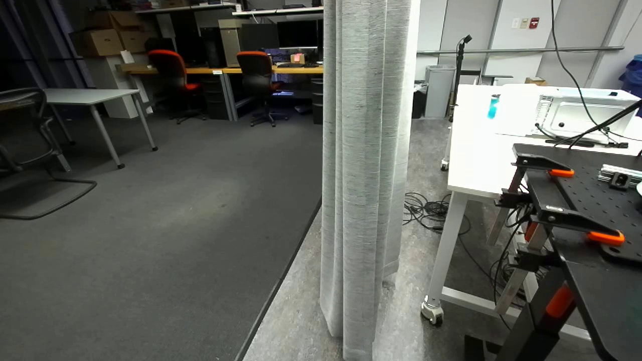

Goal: Draw the curtain to the right

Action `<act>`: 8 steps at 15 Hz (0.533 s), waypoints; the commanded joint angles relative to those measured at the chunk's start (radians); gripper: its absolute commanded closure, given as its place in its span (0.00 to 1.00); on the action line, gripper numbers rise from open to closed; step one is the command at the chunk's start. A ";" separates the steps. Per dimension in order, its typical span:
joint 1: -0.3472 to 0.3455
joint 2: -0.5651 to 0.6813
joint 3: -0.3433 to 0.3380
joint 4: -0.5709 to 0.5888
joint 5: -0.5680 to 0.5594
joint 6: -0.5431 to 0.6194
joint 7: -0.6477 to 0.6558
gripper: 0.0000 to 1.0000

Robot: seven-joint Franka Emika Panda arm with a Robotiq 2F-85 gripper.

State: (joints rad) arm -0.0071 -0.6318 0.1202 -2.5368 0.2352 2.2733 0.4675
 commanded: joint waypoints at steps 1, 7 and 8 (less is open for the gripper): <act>-0.029 -0.020 0.077 -0.020 -0.031 0.016 0.104 0.00; -0.091 -0.084 0.197 -0.046 -0.233 -0.012 0.298 0.00; -0.090 -0.094 0.199 -0.053 -0.246 -0.015 0.319 0.00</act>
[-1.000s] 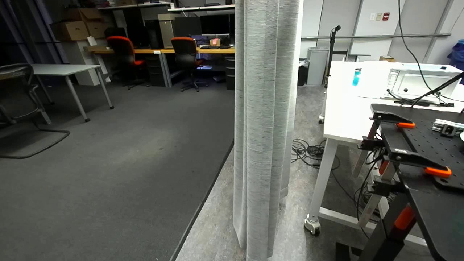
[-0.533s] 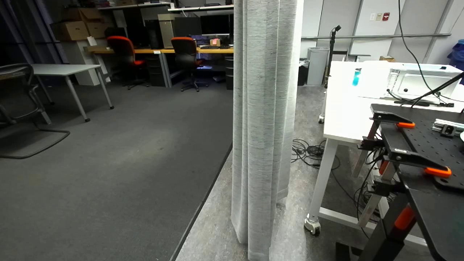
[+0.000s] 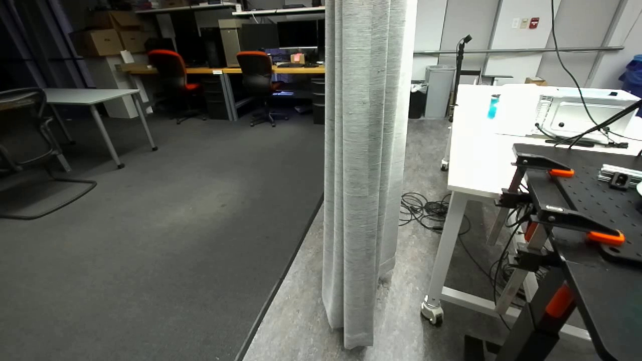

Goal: Draw the curtain to the right

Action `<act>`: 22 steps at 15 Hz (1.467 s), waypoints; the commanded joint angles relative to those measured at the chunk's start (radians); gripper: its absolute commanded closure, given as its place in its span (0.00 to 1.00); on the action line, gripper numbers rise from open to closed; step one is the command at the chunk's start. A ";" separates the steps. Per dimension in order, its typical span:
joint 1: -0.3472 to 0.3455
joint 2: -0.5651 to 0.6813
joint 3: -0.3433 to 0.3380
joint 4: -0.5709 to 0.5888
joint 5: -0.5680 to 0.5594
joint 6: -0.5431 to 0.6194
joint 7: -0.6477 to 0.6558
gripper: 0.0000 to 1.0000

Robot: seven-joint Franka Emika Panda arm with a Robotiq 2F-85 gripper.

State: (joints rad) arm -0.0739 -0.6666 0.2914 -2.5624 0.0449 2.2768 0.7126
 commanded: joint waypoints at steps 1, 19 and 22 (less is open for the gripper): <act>-0.018 -0.066 0.025 -0.036 -0.062 -0.020 0.087 0.00; 0.003 -0.055 -0.006 -0.058 -0.064 -0.004 0.104 0.00; 0.004 -0.055 -0.006 -0.058 -0.064 -0.004 0.104 0.00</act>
